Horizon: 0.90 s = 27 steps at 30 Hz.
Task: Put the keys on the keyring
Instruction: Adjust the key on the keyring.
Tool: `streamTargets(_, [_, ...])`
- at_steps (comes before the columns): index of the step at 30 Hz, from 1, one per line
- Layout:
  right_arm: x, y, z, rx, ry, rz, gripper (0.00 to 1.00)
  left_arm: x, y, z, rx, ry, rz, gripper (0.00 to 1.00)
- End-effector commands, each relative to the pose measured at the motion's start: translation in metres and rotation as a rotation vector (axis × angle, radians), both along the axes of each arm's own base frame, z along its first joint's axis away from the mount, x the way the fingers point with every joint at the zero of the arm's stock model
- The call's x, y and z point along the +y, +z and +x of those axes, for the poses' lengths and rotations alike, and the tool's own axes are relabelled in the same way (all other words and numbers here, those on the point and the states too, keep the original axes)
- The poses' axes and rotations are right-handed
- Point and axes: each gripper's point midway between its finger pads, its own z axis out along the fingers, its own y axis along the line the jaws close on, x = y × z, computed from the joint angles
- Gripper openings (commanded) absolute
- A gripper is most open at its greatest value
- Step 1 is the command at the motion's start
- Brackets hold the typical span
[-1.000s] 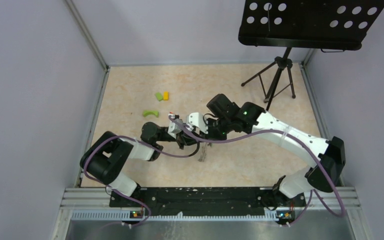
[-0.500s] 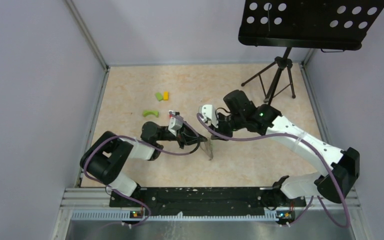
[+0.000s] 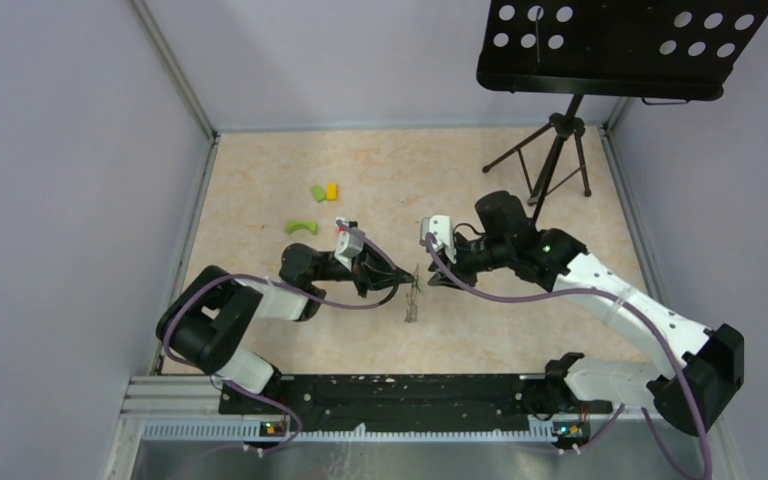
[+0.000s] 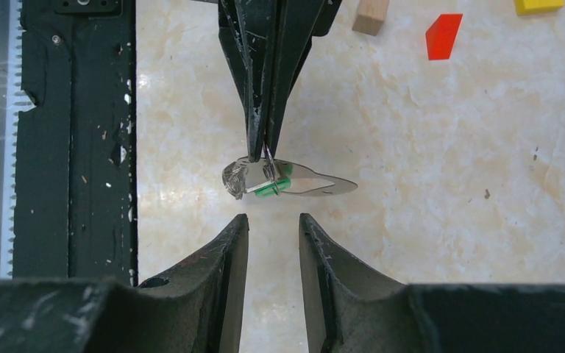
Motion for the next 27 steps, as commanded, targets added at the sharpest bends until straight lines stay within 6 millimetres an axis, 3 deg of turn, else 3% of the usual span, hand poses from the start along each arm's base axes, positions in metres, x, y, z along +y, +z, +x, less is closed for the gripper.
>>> streamTargets(1, [0.012, 0.020, 0.001, -0.078, 0.060, 0.118, 0.31, 0.005, 0.057, -0.008, -0.250, 0.006, -0.178, 0.00])
streamTargets(20, [0.029, -0.001, 0.002, -0.027, 0.098, 0.163, 0.33, 0.005, 0.056, -0.007, -0.203, 0.000, -0.173, 0.00])
streamTargets(27, [0.032, 0.000, 0.002, -0.011, 0.106, 0.164, 0.27, 0.005, 0.056, -0.008, -0.204, -0.001, -0.173, 0.00])
